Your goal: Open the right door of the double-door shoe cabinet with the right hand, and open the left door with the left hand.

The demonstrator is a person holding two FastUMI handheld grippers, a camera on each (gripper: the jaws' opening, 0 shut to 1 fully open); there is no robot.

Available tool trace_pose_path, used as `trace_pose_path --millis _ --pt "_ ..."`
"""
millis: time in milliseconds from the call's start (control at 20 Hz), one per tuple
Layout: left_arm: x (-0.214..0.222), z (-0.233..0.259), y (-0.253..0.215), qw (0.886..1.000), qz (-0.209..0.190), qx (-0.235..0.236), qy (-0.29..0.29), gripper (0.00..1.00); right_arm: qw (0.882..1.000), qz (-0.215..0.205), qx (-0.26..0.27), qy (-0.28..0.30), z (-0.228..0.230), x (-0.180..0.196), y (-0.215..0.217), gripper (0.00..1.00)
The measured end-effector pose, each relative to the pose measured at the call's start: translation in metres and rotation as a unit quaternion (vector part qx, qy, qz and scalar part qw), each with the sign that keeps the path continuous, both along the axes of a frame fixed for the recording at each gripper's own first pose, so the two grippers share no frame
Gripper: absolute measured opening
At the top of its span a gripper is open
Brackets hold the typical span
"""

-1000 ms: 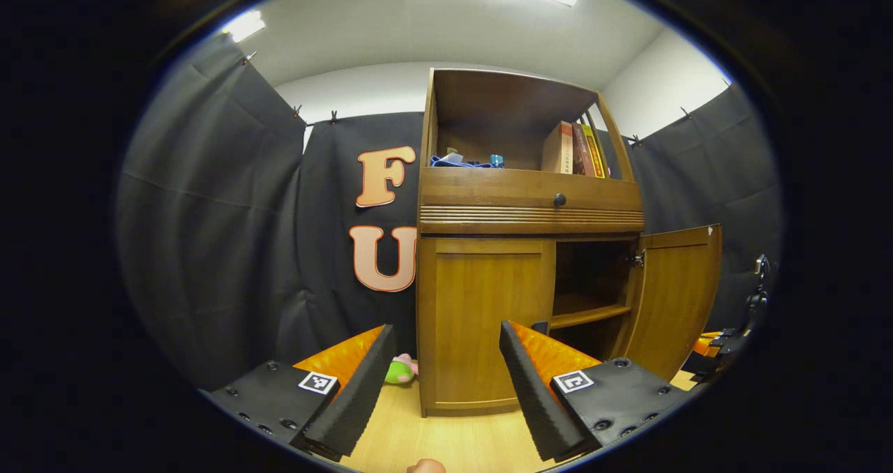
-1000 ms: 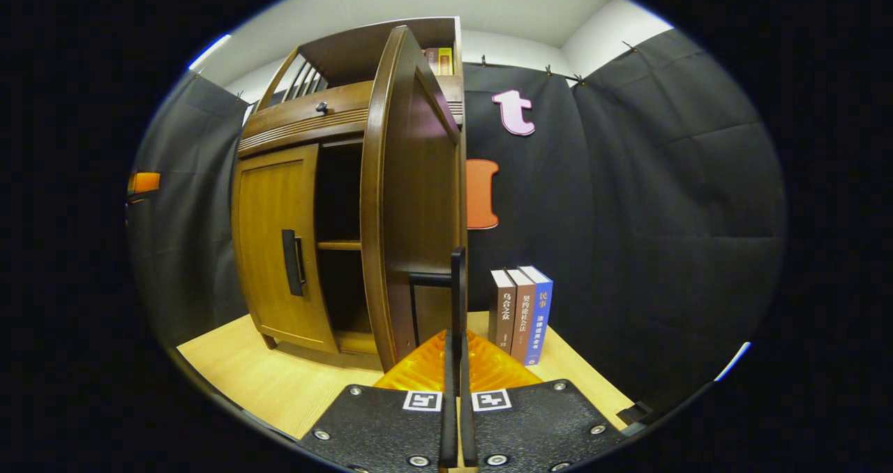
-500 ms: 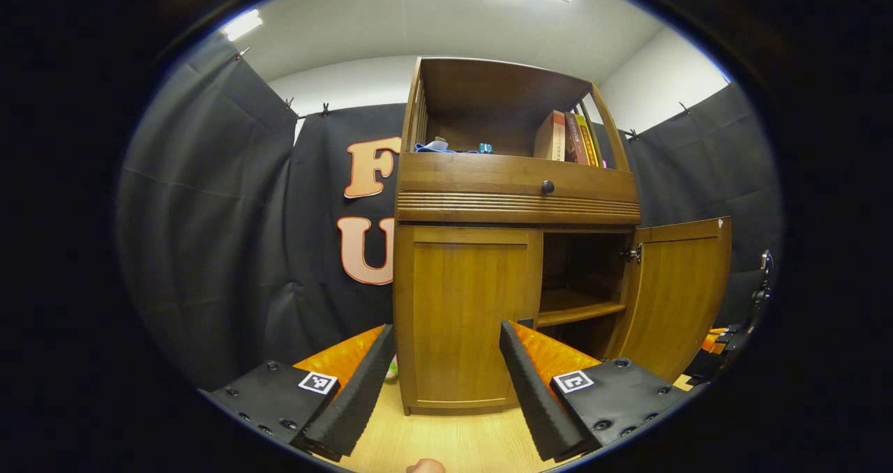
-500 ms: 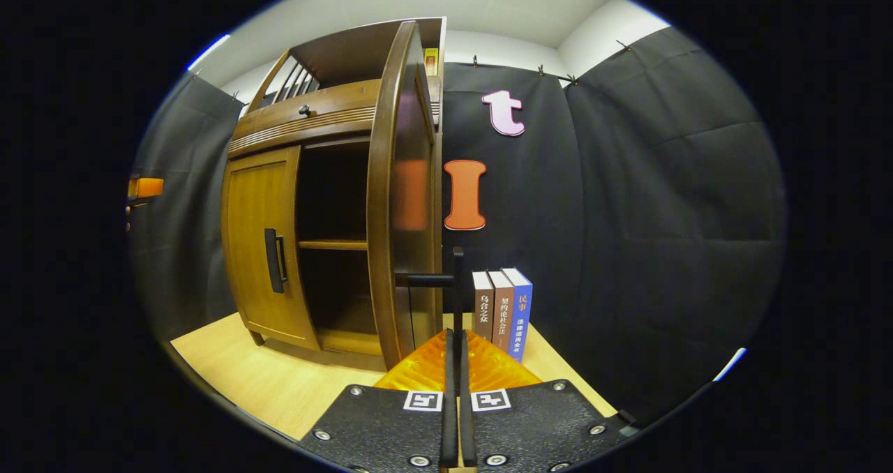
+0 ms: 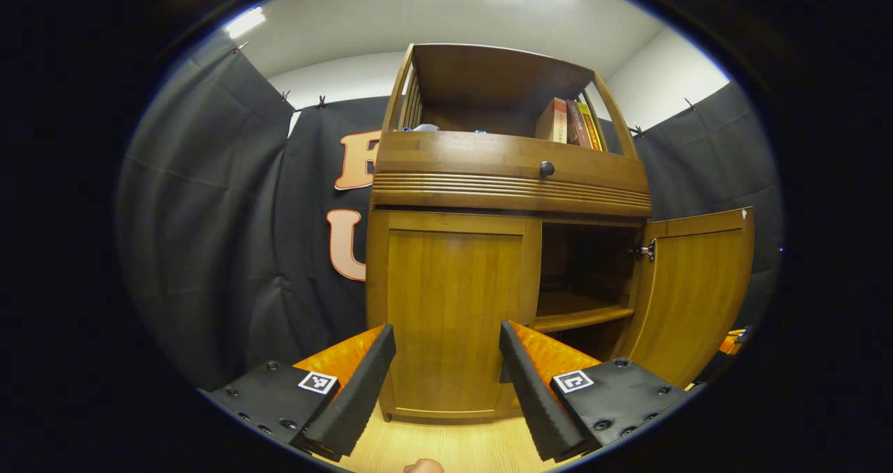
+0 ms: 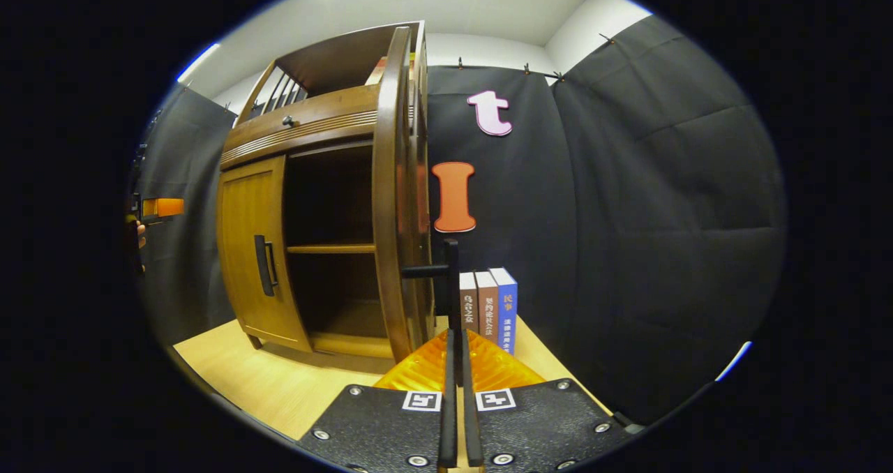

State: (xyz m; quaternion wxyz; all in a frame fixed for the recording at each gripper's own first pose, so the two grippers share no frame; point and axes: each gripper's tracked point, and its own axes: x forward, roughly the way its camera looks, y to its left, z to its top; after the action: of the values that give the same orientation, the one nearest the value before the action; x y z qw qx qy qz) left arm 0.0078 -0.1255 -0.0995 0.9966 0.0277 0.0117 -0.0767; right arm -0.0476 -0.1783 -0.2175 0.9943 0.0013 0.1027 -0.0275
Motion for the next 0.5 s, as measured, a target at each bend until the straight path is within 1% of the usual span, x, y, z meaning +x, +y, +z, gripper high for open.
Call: trace_pose_path --millis 250,400,450,500 --pt "0.033 -0.029 -0.03 1.0 -0.01 0.002 0.014 0.95 0.999 -0.038 0.007 -0.018 0.01 -0.014 -0.034 0.04" --pt "0.048 -0.045 -0.042 1.0 -0.01 0.013 0.015 0.95 0.998 -0.053 0.009 -0.024 0.014 -0.021 -0.048 0.05" --pt "0.053 -0.046 -0.047 1.0 -0.01 0.018 0.011 0.95 0.998 -0.056 0.009 -0.024 0.014 -0.022 -0.052 0.1" --pt "0.059 -0.049 -0.052 1.0 -0.012 0.023 0.006 0.95 0.998 -0.061 0.008 -0.024 0.014 -0.024 -0.056 0.17"
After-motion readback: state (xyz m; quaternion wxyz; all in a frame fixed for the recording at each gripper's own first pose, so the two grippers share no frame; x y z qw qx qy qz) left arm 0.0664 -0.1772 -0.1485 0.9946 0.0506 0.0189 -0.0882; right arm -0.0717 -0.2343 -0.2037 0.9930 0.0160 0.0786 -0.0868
